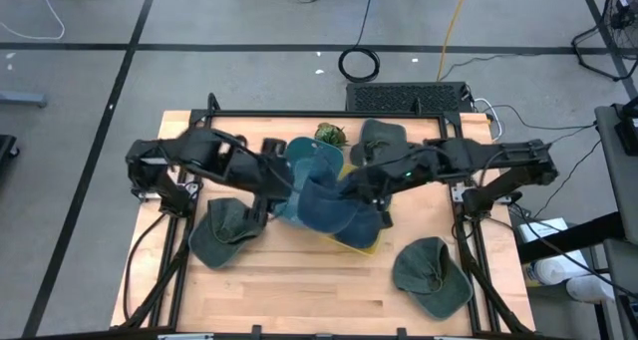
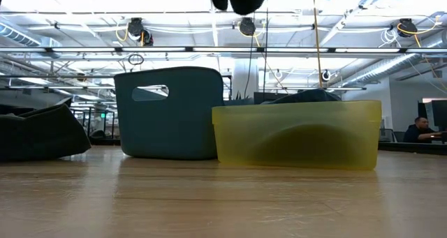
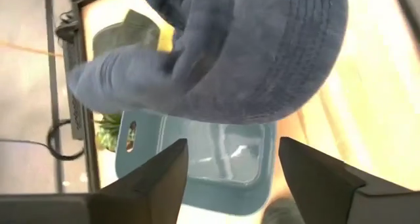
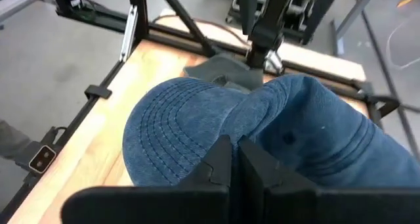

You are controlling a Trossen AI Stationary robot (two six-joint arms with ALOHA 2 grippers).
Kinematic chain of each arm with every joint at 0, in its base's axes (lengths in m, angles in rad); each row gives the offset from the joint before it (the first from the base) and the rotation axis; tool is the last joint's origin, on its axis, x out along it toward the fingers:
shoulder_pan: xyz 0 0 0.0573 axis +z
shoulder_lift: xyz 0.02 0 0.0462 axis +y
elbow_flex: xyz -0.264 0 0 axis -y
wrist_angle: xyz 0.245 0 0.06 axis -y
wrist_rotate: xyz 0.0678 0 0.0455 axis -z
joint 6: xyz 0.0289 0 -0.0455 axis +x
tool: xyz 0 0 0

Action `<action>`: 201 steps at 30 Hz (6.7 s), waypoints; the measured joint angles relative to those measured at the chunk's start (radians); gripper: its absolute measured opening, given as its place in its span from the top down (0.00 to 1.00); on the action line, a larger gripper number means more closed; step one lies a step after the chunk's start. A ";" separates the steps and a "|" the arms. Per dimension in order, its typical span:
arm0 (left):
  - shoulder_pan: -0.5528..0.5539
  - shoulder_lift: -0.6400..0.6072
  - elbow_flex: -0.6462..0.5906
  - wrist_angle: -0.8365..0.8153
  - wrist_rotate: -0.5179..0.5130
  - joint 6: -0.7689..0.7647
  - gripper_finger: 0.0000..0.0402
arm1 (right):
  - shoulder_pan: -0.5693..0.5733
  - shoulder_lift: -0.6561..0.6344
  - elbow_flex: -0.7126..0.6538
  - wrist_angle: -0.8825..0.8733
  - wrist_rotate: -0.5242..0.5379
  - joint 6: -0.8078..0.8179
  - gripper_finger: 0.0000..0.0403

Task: Pick & Place hat
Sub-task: Put the blue cap into the yellow bin, then put the bottom black cap into the blue bin

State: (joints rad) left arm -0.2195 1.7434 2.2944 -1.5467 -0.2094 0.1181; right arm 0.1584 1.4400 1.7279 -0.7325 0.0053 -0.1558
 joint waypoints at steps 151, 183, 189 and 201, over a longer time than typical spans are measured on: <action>0.050 -0.496 -0.861 1.102 0.030 -0.335 0.33 | -0.085 -0.237 -1.157 0.687 -0.137 -0.091 0.41; 0.050 -0.496 -0.861 1.103 0.029 -0.331 0.33 | -0.051 -0.653 -1.151 0.812 -0.108 0.127 0.33; 0.050 -0.496 -0.861 1.103 0.028 -0.331 0.33 | -0.051 -0.686 -1.075 0.821 -0.105 0.268 0.34; 0.050 -0.496 -0.861 1.103 0.025 -0.331 0.33 | -0.053 -0.673 -0.789 0.535 0.060 0.639 0.34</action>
State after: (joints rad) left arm -0.1696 1.2472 1.4338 -0.4438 -0.1841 -0.2132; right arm 0.1059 0.7670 0.9393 -0.1979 0.0650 0.4830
